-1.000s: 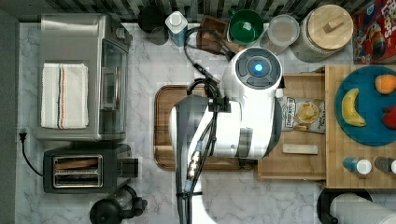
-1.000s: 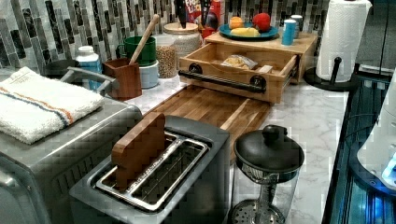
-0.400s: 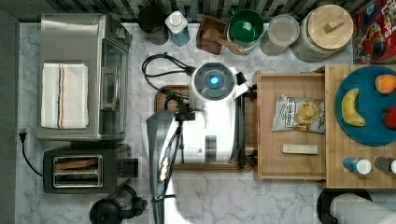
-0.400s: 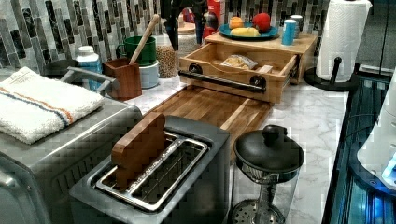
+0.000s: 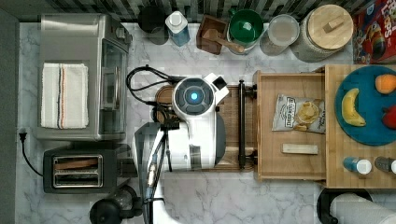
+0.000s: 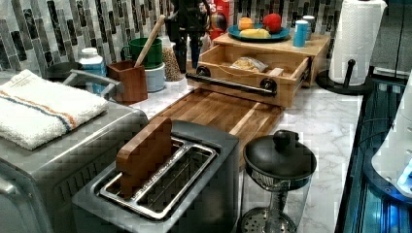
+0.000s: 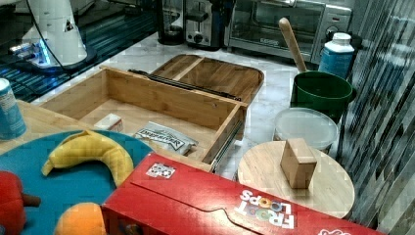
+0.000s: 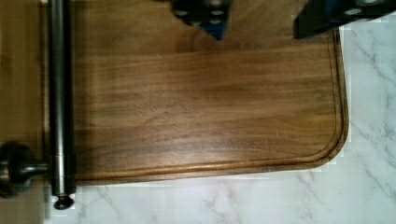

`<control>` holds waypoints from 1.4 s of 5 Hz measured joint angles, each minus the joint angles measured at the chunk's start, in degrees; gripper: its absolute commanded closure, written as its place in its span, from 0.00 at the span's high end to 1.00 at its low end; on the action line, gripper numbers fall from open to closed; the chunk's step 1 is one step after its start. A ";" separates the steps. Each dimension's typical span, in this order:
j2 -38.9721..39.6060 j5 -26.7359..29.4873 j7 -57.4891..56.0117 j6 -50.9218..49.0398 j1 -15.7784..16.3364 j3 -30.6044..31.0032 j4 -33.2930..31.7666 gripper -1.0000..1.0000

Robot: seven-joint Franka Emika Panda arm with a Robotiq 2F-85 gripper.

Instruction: Close the drawer.

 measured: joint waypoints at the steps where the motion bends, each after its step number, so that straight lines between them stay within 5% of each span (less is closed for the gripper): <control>1: 1.33 0.03 0.00 1.79 0.01 0.00 -2.13 0.00; 5: 9.30 -1.82 -5.12 9.12 -1.61 -1.44 -7.05 0.00; 7: 9.35 -3.86 -11.92 9.01 -5.59 -2.05 -7.05 0.00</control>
